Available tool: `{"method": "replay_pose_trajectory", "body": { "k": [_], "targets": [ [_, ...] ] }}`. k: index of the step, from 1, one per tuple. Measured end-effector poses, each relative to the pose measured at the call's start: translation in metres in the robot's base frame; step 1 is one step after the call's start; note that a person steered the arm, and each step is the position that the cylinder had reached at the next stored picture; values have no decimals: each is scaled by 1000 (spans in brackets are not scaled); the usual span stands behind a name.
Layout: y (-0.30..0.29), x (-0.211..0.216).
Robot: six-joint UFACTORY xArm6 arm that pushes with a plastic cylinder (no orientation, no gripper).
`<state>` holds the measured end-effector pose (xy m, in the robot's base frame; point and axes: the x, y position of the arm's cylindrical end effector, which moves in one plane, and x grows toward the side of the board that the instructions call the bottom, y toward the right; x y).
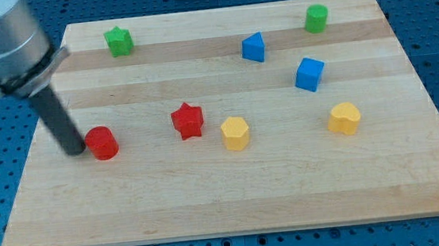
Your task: Slightly move the red circle diagonal bottom left to the red star
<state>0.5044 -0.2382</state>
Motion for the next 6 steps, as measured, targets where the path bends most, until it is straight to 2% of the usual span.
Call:
{"method": "replay_pose_trajectory", "body": {
  "k": [1, 2, 3, 4, 5, 6],
  "targets": [
    [-4, -13],
    [-3, -61],
    [24, -74],
    [40, -39],
    [10, -1],
    [-10, -14]
  ]
}}
